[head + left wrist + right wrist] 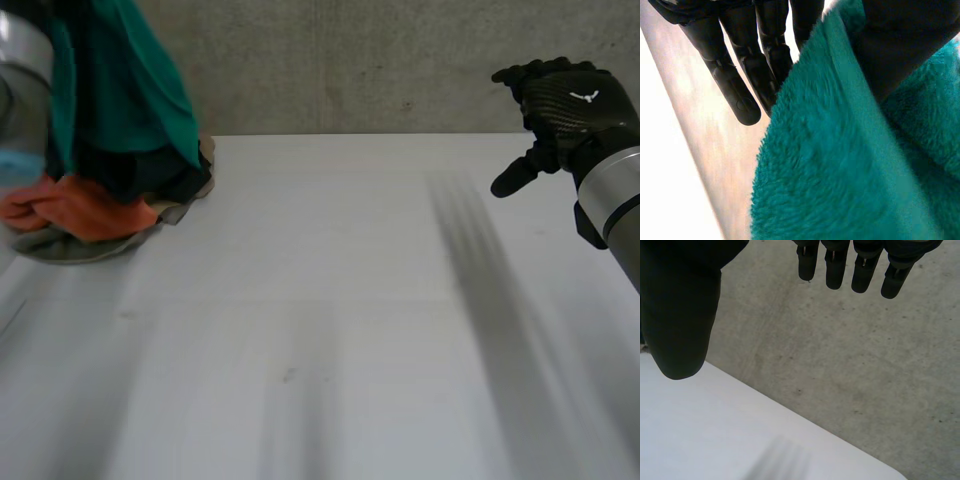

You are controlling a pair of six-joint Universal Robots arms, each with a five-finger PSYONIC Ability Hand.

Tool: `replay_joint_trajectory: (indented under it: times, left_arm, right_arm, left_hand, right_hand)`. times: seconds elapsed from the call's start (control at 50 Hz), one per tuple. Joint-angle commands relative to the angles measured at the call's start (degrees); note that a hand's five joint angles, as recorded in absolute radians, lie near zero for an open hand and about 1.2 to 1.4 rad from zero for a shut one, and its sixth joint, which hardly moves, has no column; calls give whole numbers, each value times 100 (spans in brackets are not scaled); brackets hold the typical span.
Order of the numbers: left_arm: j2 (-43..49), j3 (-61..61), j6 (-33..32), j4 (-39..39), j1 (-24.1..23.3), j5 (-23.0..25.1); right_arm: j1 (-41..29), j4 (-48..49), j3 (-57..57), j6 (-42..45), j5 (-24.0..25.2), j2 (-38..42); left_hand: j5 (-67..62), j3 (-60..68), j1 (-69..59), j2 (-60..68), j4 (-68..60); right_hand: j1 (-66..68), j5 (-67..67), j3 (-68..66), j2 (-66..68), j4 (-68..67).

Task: Fold the laundry.

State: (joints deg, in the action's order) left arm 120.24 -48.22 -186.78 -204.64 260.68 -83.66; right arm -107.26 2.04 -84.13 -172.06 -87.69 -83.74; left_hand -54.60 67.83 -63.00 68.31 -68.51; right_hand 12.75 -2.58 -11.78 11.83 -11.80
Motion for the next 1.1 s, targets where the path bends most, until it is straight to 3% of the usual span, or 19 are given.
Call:
replay_joint_trajectory:
  times: [0.02,0.12,0.2,0.28,0.46,0.52,0.58,0.6,0.62,0.7,0.72,0.84,0.98,1.1]
  left_arm:
    - [-1783,-635,905,-112,-702,43]
    - [-2110,-952,1223,-41,-1062,52]
    - [-2022,-1356,1188,134,-1634,52]
    - [-1426,-1900,890,327,-2011,43]
    - [665,-2473,-621,889,-3189,-62]
    - [948,-2464,-649,1266,-3382,-89]
    - [949,-2411,-605,1496,-3488,-89]
    - [914,-2376,-579,1627,-3532,-106]
    - [879,-2359,-570,1681,-3550,-124]
    - [256,-2306,-570,1813,-3524,-501]
    - [-120,-2349,-561,1813,-3480,-980]
    - [-1184,-2848,-378,1848,-3217,-2310]
    - [-1556,-4062,624,1997,-3120,-2225]
    - [-1486,-4915,1591,2209,-2857,-1549]
  right_arm:
    - [135,-28,46,-12,6,-72]
    - [143,-28,64,-21,15,-203]
    - [178,-28,99,-12,15,-309]
    - [301,-81,178,-12,15,-327]
    - [574,-300,266,5,15,-327]
    - [583,-458,283,110,41,-257]
    - [574,-529,275,225,94,-169]
    - [557,-573,275,303,111,-64]
    - [548,-599,275,339,111,7]
    - [530,-967,344,419,68,262]
    - [530,-1073,362,401,59,271]
    - [504,-1698,170,-247,85,297]
    - [486,-1514,-533,-1084,436,499]
    - [442,-1233,-657,-1155,990,1298]
  left_hand:
    - [-1540,1217,-1700,1169,-1149]
    - [-1540,1217,-1700,1169,-1149]
    - [-1540,1217,-1700,1169,-1149]
    - [-1540,1217,-1700,1169,-1149]
    - [-1540,1217,-1700,1169,-1149]
    - [-1540,1217,-1700,1169,-1149]
    - [618,-941,458,-990,1009]
    - [2476,-2799,2316,-2847,2867]
    - [3144,-3467,2984,-3516,3535]
    - [3554,-3877,3394,-3926,3945]
    - [3838,-4161,3678,-4209,4228]
    - [5152,-5475,4992,-5523,5543]
    - [5119,-5442,4959,-5490,5510]
    - [5085,-5408,4925,-5457,5476]
  right_hand:
    - [-275,258,178,-183,180]
    - [-275,258,178,-183,180]
    - [-275,258,178,-183,180]
    - [-275,258,178,-183,180]
    - [-275,258,178,-183,180]
    - [-275,258,178,-183,180]
    - [-275,258,178,-183,180]
    - [-275,258,178,-183,180]
    - [-275,258,178,-183,180]
    - [-275,258,178,-183,180]
    - [-275,258,178,-183,180]
    - [-275,258,178,-183,180]
    - [-275,258,178,-183,180]
    - [19,-35,-116,111,-114]
